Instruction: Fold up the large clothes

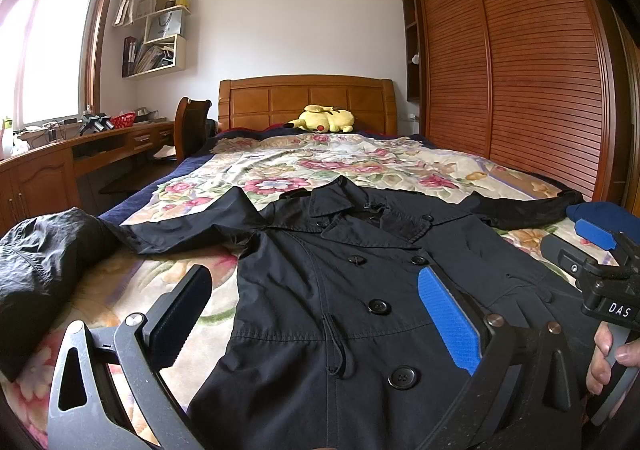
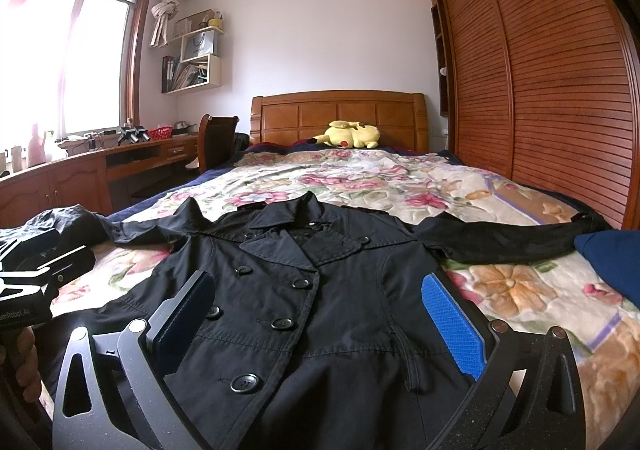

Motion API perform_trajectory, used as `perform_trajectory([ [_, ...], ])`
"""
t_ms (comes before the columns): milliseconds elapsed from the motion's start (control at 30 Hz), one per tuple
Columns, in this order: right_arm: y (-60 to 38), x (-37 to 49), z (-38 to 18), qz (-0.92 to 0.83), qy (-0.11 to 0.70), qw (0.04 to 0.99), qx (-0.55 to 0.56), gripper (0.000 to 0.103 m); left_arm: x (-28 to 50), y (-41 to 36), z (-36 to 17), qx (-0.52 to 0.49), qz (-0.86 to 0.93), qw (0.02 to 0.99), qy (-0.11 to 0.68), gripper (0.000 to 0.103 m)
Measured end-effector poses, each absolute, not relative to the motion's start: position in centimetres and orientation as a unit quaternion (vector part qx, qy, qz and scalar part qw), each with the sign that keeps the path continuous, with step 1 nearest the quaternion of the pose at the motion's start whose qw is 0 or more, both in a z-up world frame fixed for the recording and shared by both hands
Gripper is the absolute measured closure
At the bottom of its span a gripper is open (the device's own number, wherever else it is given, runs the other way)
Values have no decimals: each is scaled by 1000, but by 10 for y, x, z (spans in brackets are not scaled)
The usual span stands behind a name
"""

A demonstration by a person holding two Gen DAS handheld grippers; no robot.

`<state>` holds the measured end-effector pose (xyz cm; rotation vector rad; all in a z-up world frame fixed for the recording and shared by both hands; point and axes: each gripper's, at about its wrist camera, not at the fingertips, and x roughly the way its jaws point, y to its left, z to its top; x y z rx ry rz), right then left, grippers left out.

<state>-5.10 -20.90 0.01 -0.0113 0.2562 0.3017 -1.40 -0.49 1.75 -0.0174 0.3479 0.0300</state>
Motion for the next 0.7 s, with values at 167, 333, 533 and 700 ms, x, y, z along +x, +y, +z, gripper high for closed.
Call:
perform_trajectory([
  [167, -209, -51, 0, 150, 127, 980, -5, 0, -14, -5, 16, -8, 15, 985, 173, 0],
  [333, -209, -49, 1, 153, 133, 979, -7, 0, -12, -3, 19, -9, 14, 983, 180, 0],
  [533, -205, -41, 4, 159, 146, 976, -13, 0, -2, 4, 28, -1, 21, 981, 191, 0],
  [700, -204, -34, 8, 162, 147, 976, -16, 0, 4, 17, 37, -9, 24, 981, 192, 0],
])
